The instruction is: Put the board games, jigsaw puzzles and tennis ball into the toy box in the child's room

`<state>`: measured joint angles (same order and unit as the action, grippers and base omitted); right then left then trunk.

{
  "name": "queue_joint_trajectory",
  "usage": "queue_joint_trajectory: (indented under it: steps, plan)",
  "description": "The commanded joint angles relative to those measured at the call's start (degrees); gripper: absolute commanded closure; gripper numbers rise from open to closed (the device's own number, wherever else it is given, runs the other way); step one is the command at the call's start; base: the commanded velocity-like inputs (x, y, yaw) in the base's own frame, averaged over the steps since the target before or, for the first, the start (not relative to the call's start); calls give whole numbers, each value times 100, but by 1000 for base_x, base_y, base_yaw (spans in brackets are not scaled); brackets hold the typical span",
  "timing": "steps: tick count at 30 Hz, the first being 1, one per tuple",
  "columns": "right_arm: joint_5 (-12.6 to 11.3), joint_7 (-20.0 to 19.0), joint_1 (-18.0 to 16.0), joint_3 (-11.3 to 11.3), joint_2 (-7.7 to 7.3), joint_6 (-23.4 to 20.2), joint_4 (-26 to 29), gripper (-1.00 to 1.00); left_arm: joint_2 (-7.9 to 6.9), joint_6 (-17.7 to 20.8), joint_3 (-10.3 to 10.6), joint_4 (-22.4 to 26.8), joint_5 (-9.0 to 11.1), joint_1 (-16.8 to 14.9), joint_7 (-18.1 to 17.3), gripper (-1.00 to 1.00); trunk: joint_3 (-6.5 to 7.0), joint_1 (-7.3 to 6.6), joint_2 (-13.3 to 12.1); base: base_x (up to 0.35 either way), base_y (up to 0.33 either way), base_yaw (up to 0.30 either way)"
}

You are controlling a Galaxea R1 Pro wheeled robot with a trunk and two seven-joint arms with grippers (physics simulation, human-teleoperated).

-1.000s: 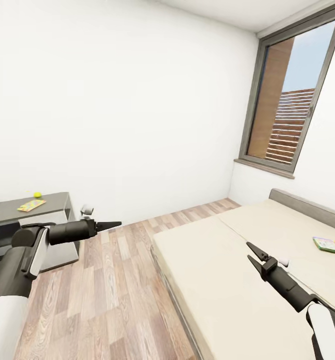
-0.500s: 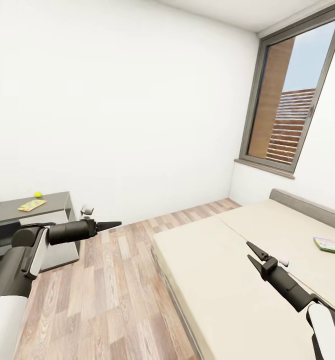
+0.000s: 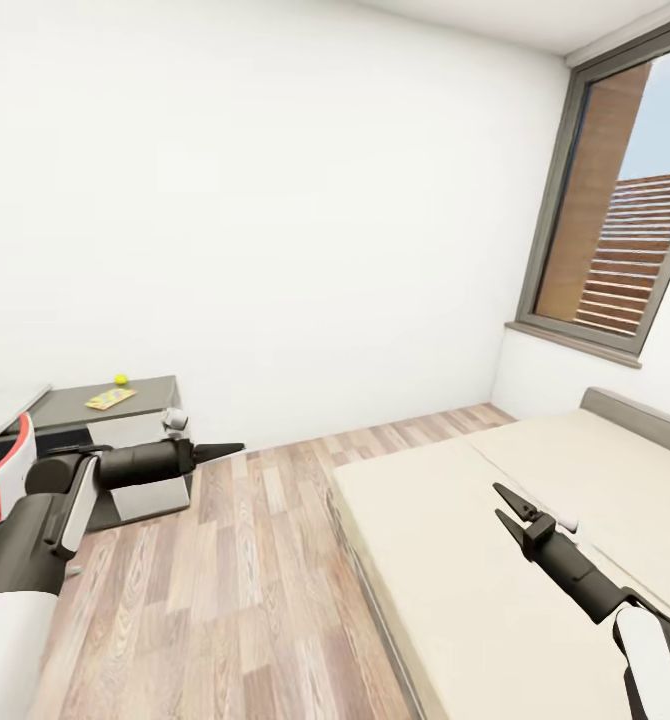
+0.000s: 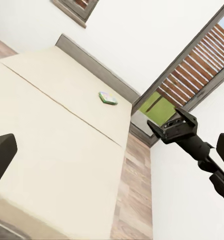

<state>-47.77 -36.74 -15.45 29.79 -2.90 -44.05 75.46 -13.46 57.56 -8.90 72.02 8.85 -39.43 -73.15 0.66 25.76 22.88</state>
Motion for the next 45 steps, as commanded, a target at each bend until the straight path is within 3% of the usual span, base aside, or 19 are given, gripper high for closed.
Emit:
queue_joint_trajectory:
  steps: [1, 45]
  plan:
    - [-13, -9, -2, 9, 0, -38, 0, -100, 9, 43, 1, -3, 14, -3, -6, -100, -2, 2, 4, 0, 0, 283]
    - [-13, -9, -2, 9, 0, -42, -13, -100, 53, 44, 2, -3, 12, -3, -6, -100, -2, 2, 4, 0, 0, 281]
